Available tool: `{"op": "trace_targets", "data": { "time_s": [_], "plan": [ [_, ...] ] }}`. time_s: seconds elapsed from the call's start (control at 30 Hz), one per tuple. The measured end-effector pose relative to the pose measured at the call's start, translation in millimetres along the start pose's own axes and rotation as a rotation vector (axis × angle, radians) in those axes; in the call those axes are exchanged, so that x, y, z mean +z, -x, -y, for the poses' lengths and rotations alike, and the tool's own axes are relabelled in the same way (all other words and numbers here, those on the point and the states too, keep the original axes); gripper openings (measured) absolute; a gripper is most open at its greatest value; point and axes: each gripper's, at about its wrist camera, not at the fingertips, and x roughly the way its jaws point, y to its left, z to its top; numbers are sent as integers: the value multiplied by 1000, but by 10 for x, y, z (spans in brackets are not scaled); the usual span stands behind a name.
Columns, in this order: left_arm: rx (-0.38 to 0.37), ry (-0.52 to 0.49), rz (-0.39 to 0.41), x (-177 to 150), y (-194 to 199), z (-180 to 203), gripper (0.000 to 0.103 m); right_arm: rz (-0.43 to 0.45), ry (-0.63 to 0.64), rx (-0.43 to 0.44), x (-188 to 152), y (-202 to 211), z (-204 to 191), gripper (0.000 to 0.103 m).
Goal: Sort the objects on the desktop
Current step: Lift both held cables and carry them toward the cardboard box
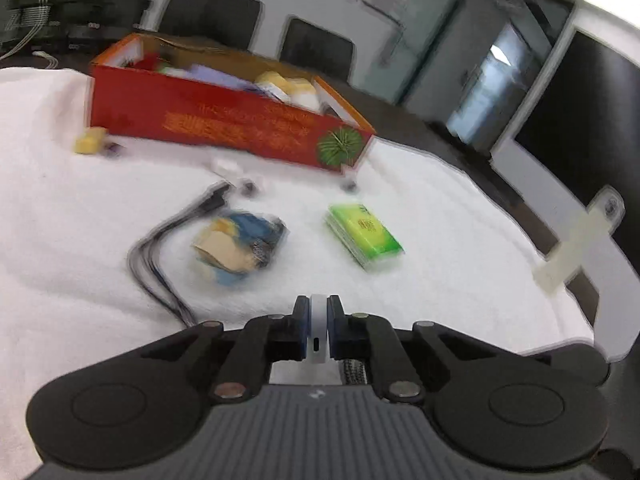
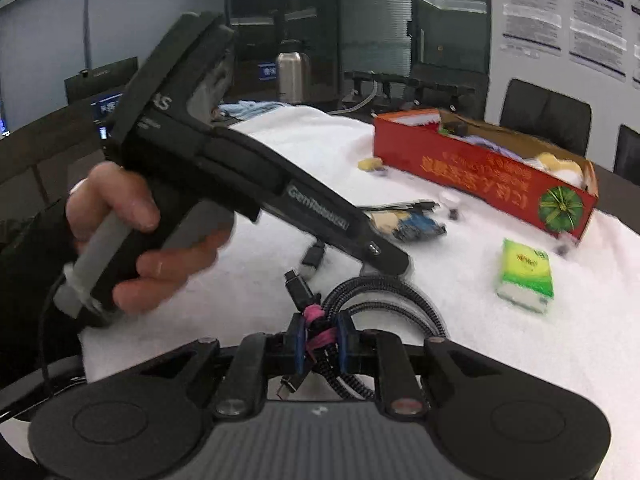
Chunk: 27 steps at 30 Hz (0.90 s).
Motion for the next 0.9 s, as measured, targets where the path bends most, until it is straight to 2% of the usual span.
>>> {"op": "trace_targets", "data": {
  "time_s": [0.07, 0.17, 0.23, 0.3, 0.37, 0.43, 0.47, 0.53, 0.6, 0.67, 0.77, 0.9],
  "plan": [
    [46, 20, 63, 22, 173, -94, 9, -2, -1, -27, -45, 8, 13, 15],
    [86, 47, 112, 30, 360, -175, 9, 55, -22, -54, -75, 24, 39, 16],
    [105, 39, 129, -16, 468, -174, 9, 58, 1, -81, -68, 23, 23, 23],
    [99, 63, 139, -72, 555, -226, 9, 70, 16, -61, -68, 66, -2, 34],
    [90, 109, 152, -119, 641, -301, 9, 49, 35, -46, -83, 65, -42, 35],
    [69, 141, 165, -149, 729, -361, 9, 19, 47, -86, -116, -46, -65, 35],
    [63, 147, 168, -151, 719, -358, 9, 19, 35, -80, -138, -94, -53, 42],
    [72, 132, 178, -146, 741, -306, 9, 41, -41, -50, -152, -144, 37, 41],
    [69, 98, 181, -99, 774, -218, 9, 39, -119, -37, -94, -151, 136, 22],
    [77, 38, 190, -22, 819, -101, 9, 35, -169, -41, -37, -130, 209, 20],
    [103, -57, 239, 175, 973, 52, 9, 140, -149, -116, 113, 85, 247, 19],
    [103, -99, 279, 632, 996, 109, 10, 265, -129, -166, 507, 407, 472, 19]
  ]
}}
